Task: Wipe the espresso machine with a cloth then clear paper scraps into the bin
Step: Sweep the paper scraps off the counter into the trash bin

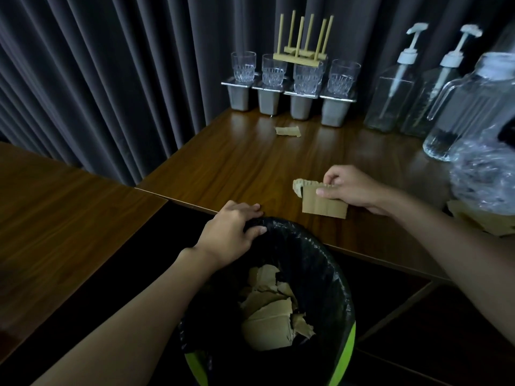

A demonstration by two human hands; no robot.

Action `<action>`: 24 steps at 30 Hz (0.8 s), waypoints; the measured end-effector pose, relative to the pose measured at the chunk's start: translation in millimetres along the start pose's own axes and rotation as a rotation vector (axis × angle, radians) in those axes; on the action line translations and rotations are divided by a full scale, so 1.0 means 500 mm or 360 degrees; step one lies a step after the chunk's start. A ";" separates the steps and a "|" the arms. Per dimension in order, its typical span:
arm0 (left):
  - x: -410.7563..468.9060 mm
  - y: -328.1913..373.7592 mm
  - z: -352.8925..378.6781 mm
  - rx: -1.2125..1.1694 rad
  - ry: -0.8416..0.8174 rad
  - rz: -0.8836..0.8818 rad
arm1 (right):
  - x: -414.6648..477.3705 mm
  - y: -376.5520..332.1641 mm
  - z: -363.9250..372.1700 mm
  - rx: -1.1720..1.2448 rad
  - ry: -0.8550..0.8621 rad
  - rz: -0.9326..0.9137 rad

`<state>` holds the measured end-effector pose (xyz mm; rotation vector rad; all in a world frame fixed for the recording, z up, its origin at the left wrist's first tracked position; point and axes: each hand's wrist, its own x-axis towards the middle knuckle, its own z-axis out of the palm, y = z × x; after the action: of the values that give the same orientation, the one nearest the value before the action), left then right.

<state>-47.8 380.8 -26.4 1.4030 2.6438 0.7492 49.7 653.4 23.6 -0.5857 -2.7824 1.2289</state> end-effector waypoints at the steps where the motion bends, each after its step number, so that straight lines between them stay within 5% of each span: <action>1: 0.001 0.000 -0.002 0.0003 -0.0008 0.0004 | -0.015 -0.010 -0.004 0.0152 -0.0047 -0.0048; 6: 0.005 -0.003 -0.006 0.0007 -0.0034 0.0020 | -0.064 -0.054 0.003 0.0277 -0.0708 -0.0179; 11: 0.008 -0.008 -0.009 -0.0035 -0.0043 0.0014 | 0.007 -0.020 0.034 0.0097 -0.0102 -0.0181; 19: 0.029 -0.019 -0.028 -0.0081 -0.0143 0.0000 | 0.201 0.040 0.077 -0.0661 0.0146 -0.0153; 24: 0.038 -0.029 -0.034 -0.0133 -0.0187 -0.0025 | 0.339 0.041 0.069 -0.0803 0.0237 -0.0139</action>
<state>-74.5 382.5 -14.8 1.3600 2.5022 0.7417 -107.7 702.1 -33.4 -0.5402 -2.9462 0.4360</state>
